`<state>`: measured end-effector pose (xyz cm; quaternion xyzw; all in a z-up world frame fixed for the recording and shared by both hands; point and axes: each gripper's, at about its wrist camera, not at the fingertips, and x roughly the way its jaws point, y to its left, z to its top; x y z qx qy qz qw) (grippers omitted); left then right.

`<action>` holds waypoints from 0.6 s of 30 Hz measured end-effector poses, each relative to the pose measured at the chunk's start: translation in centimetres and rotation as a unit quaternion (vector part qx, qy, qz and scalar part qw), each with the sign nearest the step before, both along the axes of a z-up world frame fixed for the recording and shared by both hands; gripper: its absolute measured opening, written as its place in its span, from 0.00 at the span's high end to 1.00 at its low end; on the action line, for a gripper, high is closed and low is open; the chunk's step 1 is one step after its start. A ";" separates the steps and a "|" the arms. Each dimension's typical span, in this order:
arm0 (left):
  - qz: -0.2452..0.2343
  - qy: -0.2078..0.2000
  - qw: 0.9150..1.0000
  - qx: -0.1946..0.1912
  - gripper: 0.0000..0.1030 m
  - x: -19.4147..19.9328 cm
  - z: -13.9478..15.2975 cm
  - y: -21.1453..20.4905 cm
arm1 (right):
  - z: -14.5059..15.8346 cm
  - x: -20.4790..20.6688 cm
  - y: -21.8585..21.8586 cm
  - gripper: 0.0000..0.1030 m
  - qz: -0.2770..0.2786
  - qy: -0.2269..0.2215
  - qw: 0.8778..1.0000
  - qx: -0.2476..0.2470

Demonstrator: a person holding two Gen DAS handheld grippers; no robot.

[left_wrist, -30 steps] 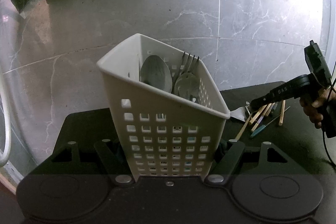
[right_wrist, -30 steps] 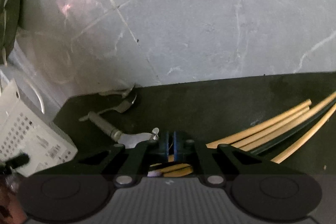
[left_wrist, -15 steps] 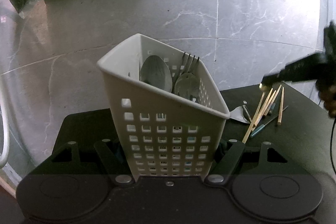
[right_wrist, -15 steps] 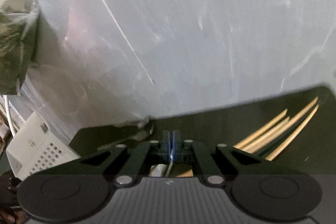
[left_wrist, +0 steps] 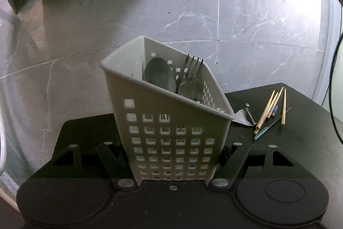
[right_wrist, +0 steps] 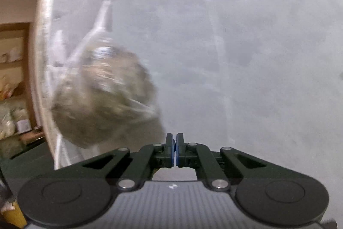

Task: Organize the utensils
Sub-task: 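Carry the gold spoon with the right gripper and release it into the basket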

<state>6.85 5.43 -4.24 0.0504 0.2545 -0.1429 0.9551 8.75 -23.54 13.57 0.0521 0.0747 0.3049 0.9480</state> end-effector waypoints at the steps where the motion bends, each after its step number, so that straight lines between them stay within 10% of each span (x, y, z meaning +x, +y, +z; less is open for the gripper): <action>1: -0.001 -0.001 1.000 0.000 0.26 0.0 0.0 0.0 | 0.2 -0.3 0.8 0.98 0.012 -0.007 1.000 -0.009; 14: -0.004 -0.004 1.000 -0.002 0.26 -0.4 -0.1 0.4 | -6.9 -2.3 12.1 0.95 0.099 0.023 0.981 -0.167; 18: -0.004 -0.004 1.000 -0.002 0.26 -0.4 -0.1 0.4 | -8.1 -2.7 11.7 0.62 0.106 0.050 0.983 -0.144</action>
